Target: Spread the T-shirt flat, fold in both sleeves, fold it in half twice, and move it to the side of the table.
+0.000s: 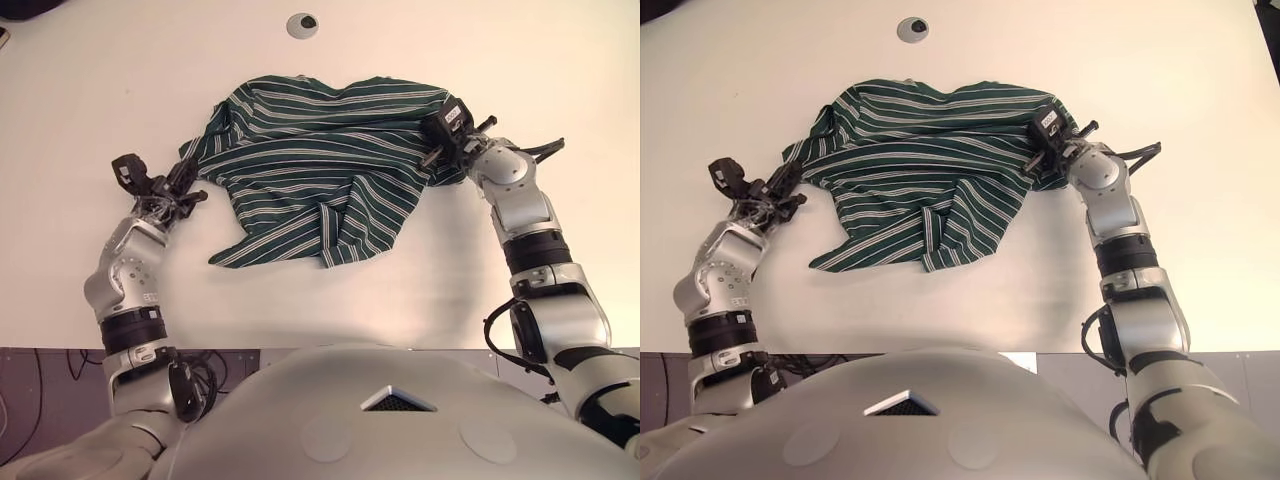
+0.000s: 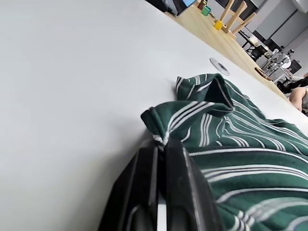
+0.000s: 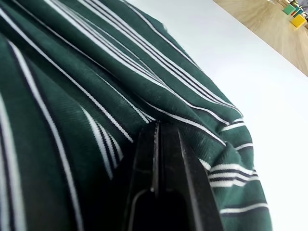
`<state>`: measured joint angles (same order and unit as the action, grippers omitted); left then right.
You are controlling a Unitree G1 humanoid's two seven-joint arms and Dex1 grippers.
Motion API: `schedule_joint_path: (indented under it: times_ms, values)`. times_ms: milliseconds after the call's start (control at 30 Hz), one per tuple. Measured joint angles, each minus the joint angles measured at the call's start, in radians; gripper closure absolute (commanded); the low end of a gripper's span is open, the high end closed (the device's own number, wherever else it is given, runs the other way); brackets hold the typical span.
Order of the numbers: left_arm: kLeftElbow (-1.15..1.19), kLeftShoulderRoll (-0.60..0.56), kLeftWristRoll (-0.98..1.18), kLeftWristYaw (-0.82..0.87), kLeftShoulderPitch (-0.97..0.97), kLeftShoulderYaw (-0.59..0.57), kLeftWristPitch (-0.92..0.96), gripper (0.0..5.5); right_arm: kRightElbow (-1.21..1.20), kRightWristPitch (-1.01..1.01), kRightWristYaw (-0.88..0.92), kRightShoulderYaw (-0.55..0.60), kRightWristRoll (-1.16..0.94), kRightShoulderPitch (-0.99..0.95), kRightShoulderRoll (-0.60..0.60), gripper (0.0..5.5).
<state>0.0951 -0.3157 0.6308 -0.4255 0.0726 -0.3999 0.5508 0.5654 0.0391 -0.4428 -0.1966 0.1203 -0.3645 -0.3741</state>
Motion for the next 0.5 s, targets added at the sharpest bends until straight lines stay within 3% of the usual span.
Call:
schedule_joint_path:
  times_ms: [100,267,367,500]
  values:
    - [-0.060,-0.009,0.007,-0.001,0.046,0.006,0.040,5.44,-0.001,0.000,0.009,-0.001,0.005,0.004,0.000,5.50]
    - [-0.152,-0.046,-0.046,-0.082,0.108,0.103,0.012,4.54,-0.033,-0.112,0.032,0.021,0.003,0.056,-0.002,5.50]
    - [-0.164,-0.094,-0.112,-0.112,0.115,0.124,-0.053,4.54,-0.091,-0.178,0.017,0.032,-0.006,0.113,0.003,5.50]
    - [-0.188,-0.266,-0.309,-0.193,0.161,0.146,-0.270,4.54,-0.220,-0.244,0.001,0.084,-0.065,0.123,0.002,5.50]
